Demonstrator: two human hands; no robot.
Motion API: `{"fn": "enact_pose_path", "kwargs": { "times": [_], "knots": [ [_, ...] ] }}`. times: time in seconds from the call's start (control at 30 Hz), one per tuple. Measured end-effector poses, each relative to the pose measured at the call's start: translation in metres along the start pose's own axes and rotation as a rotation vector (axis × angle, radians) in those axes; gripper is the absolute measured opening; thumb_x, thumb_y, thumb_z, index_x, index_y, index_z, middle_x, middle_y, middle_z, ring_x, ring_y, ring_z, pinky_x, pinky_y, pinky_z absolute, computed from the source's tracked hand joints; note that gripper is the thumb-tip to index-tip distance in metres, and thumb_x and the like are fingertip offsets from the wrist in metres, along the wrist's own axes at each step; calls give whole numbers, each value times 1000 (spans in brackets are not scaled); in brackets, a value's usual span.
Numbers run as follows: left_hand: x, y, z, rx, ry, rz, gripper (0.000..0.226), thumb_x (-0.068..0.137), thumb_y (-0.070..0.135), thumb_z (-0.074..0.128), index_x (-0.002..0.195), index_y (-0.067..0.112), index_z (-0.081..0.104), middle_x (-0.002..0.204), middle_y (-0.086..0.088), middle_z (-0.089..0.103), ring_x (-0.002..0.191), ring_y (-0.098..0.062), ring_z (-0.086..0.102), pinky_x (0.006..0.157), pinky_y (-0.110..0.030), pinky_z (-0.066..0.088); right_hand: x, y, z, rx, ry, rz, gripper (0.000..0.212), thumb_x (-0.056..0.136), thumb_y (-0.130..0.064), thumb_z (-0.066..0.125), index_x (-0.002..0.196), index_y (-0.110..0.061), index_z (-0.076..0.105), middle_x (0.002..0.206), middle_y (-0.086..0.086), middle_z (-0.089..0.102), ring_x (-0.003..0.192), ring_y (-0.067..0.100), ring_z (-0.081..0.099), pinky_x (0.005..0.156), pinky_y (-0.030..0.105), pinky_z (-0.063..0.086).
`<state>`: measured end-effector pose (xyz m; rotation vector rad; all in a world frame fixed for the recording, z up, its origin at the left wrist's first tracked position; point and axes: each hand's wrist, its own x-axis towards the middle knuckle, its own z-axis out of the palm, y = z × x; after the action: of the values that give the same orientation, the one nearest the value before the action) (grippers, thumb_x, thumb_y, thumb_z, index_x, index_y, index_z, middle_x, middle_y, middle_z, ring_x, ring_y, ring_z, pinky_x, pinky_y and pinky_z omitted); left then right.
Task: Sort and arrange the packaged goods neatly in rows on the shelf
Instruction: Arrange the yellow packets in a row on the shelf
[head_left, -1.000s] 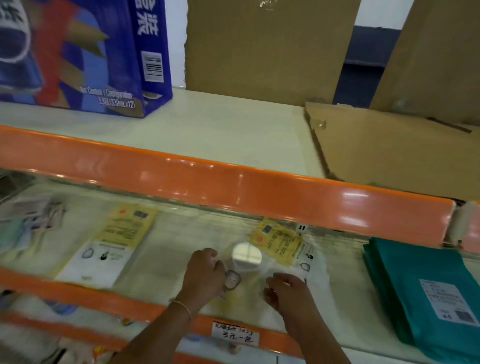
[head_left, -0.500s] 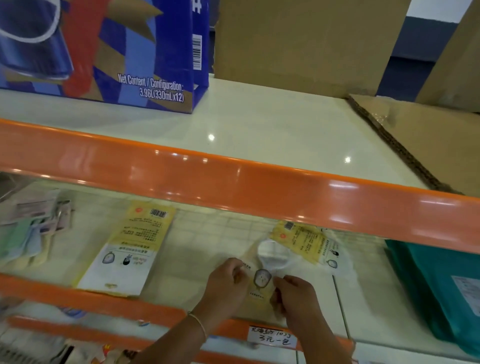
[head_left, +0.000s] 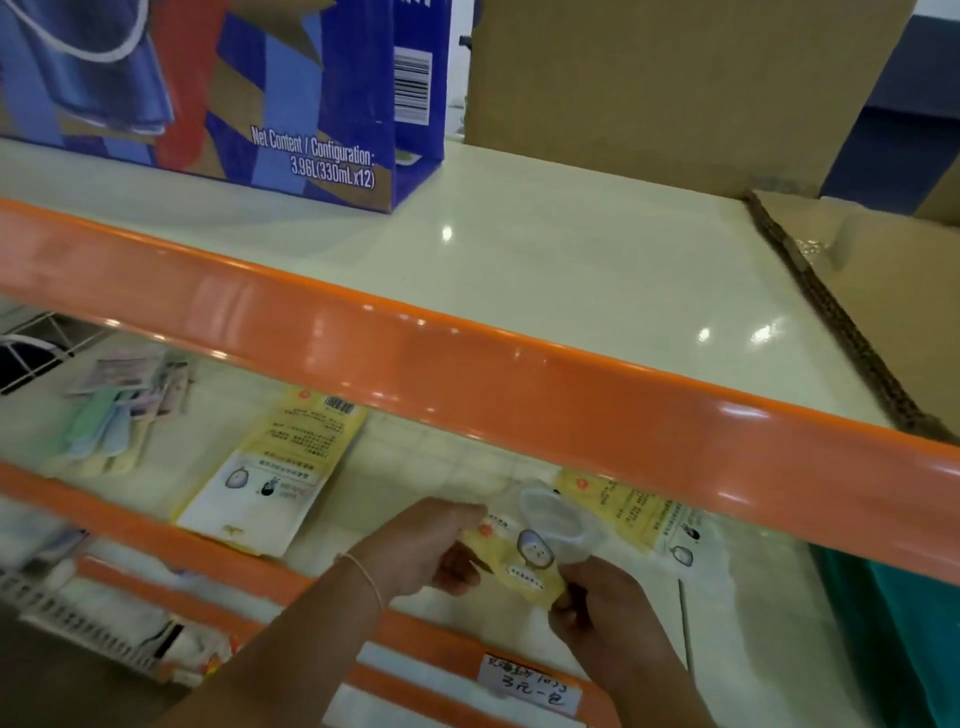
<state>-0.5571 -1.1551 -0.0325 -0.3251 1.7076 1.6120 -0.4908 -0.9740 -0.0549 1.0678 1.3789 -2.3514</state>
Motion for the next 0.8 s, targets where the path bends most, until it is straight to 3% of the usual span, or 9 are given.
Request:
{"fn": "enact_pose_path", "kwargs": {
  "times": [0.17,0.4,0.47,0.53,0.6,0.67,0.8],
  "knots": [
    [-10,-15,-11,43,81,50,9,93,7,53,87,4,59,55,-8,54,38,-16,38,41,-19,26,-4,4,11,-61,-11,31,38,89,8,45,59,-12,35,41,7,33,33,15,30,42,24,22],
    [-26,-20,-46,134,102,134,12,96,9,52,91,1,60,54,-9,44,37,-15,35,40,-19,24,0,18,45,-148,16,15,33,87,0,53,58,-9,38,48,5,27,38,18,24,56,35,14],
    [-31,-20,-61,151,93,174,14,97,10,51,93,0,60,56,-10,48,35,-15,35,40,-21,24,-1,26,61,-201,18,4,27,81,-15,66,72,8,54,62,12,37,49,22,34,54,34,21],
    [-40,-20,-80,190,82,207,16,98,12,50,103,2,61,66,-9,55,35,-13,36,41,-23,27,-2,38,79,-237,8,-45,38,75,-18,72,90,14,59,73,20,48,64,30,45,54,33,33],
    [-51,-19,-102,226,57,246,13,100,16,49,107,17,59,84,-9,62,36,-13,37,42,-24,31,-5,49,99,-268,10,-130,18,82,-8,67,86,9,65,74,23,59,69,32,56,60,37,43],
    [-60,-19,-126,252,50,292,19,100,17,48,93,33,55,97,-14,60,37,-12,35,44,-26,31,-7,59,120,-312,12,-194,15,84,-4,65,82,11,63,75,23,61,70,32,58,65,41,46],
    [-67,-21,-175,359,116,363,19,101,18,45,90,31,53,69,-4,54,35,-5,39,40,-17,31,-3,74,170,-422,-5,-294,23,86,-8,65,93,13,59,76,33,56,69,28,55,62,39,49]
  ]
}}
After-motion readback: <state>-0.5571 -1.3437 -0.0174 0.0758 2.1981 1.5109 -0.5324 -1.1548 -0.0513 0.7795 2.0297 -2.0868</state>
